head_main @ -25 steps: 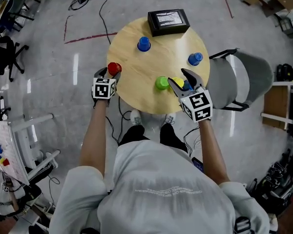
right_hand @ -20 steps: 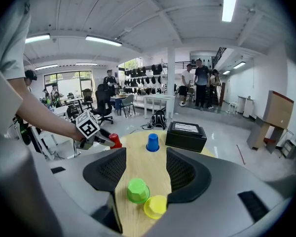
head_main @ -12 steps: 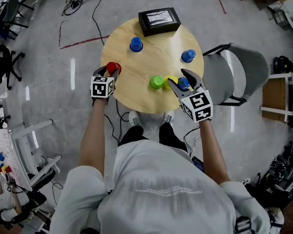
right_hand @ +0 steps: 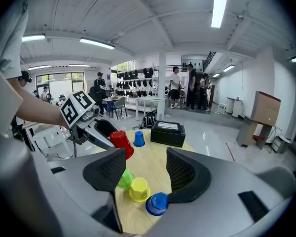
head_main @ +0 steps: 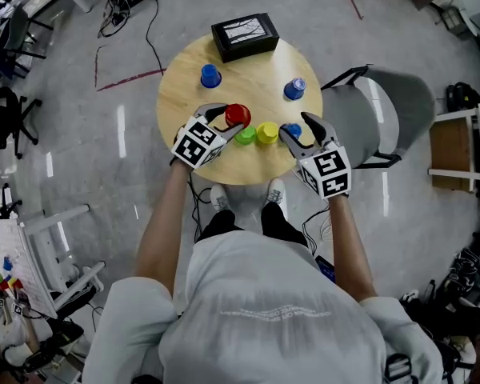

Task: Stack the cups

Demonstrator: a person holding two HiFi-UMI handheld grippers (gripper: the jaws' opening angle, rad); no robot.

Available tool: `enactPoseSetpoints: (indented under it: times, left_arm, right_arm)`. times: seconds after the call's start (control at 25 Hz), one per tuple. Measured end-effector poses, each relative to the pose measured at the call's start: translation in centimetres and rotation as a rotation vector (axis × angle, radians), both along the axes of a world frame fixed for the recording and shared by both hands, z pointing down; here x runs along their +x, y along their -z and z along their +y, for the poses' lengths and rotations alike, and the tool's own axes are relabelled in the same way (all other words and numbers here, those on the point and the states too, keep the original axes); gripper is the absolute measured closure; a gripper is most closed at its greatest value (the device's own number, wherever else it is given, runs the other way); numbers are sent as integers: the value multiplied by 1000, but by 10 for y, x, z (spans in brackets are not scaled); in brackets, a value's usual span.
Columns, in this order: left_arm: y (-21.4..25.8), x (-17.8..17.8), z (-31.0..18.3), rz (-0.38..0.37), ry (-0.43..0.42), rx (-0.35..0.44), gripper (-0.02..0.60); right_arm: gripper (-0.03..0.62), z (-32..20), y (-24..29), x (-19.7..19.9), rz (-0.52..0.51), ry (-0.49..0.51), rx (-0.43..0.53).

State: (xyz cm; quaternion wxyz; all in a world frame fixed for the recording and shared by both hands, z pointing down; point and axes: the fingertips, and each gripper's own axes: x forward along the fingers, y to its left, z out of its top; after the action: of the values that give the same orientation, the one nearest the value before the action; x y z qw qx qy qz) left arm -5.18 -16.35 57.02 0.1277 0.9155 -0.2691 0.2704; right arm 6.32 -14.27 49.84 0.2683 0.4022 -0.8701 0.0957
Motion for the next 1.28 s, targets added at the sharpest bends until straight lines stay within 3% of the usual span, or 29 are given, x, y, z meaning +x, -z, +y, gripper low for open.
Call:
enactPoseSetpoints:
  times: [0.16, 0.52, 0.84, 1.28]
  left_arm:
    - [-11, 41, 12, -68, -97, 0, 331]
    - [-30, 75, 21, -122, -136, -31, 331]
    - [-41, 78, 31, -125, -139, -59, 331]
    - [-24, 77, 29, -28, -122, -36, 298]
  right_arm:
    - [330, 6, -1, 21, -4, -29, -3]
    - [330, 14, -10, 65, -13, -90, -24]
    - [330, 15, -10, 69, -24, -95, -32]
    - [330, 16, -9, 67, -76, -69, -41]
